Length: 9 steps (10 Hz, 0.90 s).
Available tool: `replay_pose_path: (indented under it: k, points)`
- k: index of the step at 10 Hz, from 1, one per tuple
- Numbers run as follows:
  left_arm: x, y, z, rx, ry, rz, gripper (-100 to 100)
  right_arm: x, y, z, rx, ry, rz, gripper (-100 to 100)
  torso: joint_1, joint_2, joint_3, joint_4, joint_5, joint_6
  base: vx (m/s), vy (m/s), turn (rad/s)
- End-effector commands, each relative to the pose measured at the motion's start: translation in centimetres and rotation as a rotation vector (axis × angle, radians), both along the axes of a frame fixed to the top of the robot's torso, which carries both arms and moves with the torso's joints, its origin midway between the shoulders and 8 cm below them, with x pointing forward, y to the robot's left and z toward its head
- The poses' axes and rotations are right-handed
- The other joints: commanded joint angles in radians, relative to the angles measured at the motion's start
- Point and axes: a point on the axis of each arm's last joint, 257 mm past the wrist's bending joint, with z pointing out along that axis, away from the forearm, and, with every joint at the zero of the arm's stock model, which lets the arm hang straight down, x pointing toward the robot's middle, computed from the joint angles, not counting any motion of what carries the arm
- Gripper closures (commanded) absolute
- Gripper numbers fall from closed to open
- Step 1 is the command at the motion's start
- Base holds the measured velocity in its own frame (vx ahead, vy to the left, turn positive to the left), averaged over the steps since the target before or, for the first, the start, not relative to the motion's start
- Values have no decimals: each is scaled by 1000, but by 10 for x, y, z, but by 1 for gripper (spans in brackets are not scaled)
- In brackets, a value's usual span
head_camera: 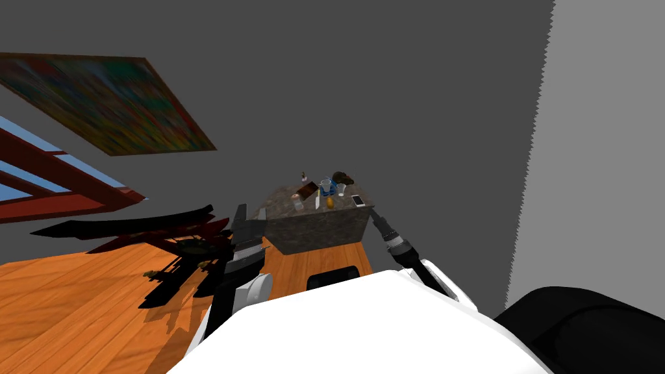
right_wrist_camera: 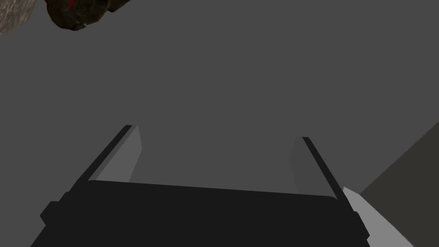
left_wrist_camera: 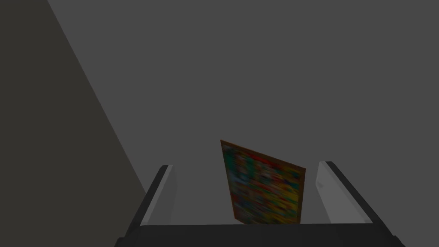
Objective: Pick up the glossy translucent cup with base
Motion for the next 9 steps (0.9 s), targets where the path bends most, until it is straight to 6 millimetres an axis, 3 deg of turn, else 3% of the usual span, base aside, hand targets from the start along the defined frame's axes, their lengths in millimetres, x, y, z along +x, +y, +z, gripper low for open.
replay_pose_path:
  k: [1,2,3,4,5,6,7,8,9]
  points:
    - [0,0,0,0,0,0,0,-6,0,-33,-70,71,19,-100,0,0,0,0,0,0,-138,107,111]
    - [0,0,0,0,0,0,0,-7,-1,-36,-91,80,31,-100,1,1,0,0,0,0,-98,87,35]
    - [0,0,0,0,0,0,0,-12,-6,-60,-136,131,40,-100,0,-1,0,0,0,0,-87,79,65]
    - [0,0,0,0,0,0,0,-12,-6,-61,-152,135,50,-100,-1,-2,-1,0,0,0,-58,67,43]
    - [0,0,0,0,0,0,0,-19,-13,-84,-197,187,60,-100,-2,-4,-2,-1,0,0,-62,83,94]
    - [0,0,0,0,0,0,0,-20,-14,-85,-215,191,71,-100,-1,-4,-2,-1,0,0,-49,61,50]
    - [0,0,0,0,0,0,0,-28,-23,-108,-262,245,81,-100,-2,-5,-3,-1,0,0,-54,71,111]
    - [0,0,0,0,0,0,0,-29,-24,-109,-280,249,92,-100,-2,-5,-3,-1,0,0,-48,68,54]
    - [0,0,0,0,0,0,0,-39,-34,-132,-327,303,102,-100,-2,-5,-3,-1,0,0,-52,93,103]
